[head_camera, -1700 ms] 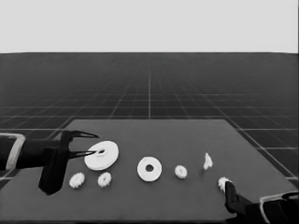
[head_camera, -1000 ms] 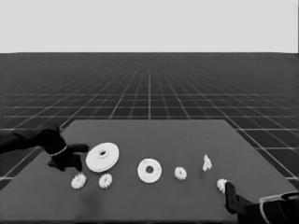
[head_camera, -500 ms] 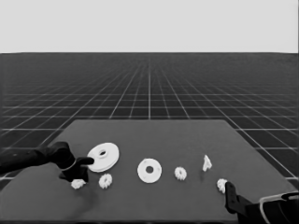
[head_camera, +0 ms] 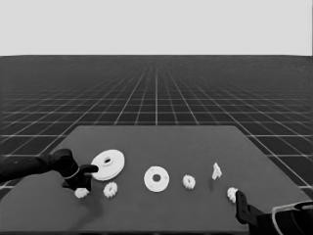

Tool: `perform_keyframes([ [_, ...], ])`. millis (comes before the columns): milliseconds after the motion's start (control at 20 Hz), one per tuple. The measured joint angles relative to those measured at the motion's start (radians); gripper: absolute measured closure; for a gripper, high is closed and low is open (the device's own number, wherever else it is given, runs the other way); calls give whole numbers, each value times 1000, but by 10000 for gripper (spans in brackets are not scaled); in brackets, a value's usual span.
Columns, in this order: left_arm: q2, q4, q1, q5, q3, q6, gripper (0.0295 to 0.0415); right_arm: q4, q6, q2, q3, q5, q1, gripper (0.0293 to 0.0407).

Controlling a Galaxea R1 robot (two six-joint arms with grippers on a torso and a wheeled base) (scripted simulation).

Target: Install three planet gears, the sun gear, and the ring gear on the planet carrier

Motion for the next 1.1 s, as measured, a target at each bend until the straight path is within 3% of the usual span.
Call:
perform_keyframes([
  [150, -68, -131, -176, 123, 124, -24, 398, 0, 0, 0, 0, 0, 0, 315],
  [400, -75, -170, -225, 152, 135, -24, 398, 0, 0, 0, 0, 0, 0, 315],
  [500, -75, -172, -227, 153, 136, -24, 398, 0, 0, 0, 0, 0, 0, 315],
  [550, 79, -124, -232, 228, 263, -426, 398, 0, 0, 0, 0, 0, 0, 315],
  [600, 369, -123, -235, 277, 252, -639, 398, 0, 0, 0, 0, 0, 0, 315],
  [700, 671, -136, -237, 286, 52, -687, 398, 0, 0, 0, 0, 0, 0, 315],
  [1000, 806, -143, -236, 276, -118, -643, 398, 0, 0, 0, 0, 0, 0, 315],
  [1100, 818, -29, -122, 262, -176, -601, 398, 0, 0, 0, 0, 0, 0, 315],
])
